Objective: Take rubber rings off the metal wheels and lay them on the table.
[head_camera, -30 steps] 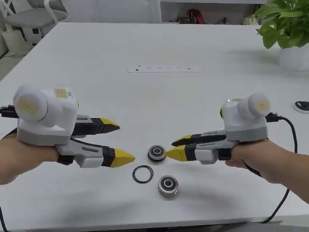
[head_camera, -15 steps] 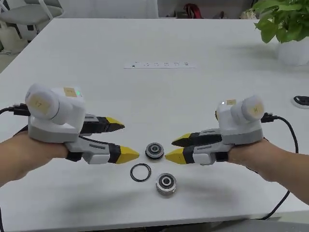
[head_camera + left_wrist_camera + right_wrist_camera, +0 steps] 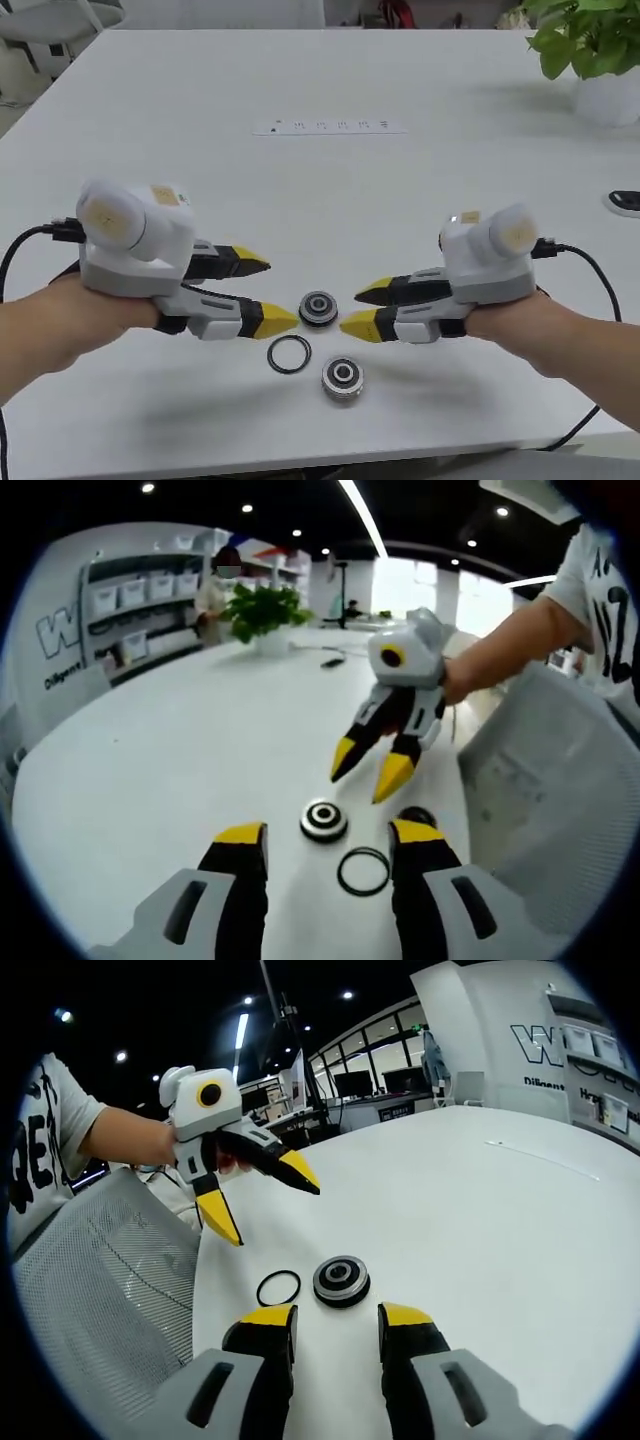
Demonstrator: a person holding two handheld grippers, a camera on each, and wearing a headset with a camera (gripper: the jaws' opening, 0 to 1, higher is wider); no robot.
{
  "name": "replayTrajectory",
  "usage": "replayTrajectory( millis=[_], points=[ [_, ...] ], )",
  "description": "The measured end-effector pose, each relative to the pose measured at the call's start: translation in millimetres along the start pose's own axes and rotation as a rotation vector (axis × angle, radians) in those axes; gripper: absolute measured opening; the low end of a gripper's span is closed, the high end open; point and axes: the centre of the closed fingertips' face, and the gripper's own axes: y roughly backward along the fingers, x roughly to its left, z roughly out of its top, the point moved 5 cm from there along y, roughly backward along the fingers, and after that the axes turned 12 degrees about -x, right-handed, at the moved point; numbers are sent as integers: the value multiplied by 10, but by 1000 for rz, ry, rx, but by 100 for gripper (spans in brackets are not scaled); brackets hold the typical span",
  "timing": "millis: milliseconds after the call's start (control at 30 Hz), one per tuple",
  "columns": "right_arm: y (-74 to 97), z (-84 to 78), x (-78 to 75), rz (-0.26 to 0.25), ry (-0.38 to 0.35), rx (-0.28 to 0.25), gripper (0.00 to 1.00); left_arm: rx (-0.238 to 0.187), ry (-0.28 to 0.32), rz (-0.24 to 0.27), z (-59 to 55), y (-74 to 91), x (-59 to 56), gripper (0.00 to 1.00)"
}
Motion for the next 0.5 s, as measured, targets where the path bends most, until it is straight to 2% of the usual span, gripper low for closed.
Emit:
replayTrajectory(
  millis=[500],
  points=[
    [-41, -16, 13, 4, -4, -4, 31, 17, 15, 7, -79, -162, 37, 44]
  ],
)
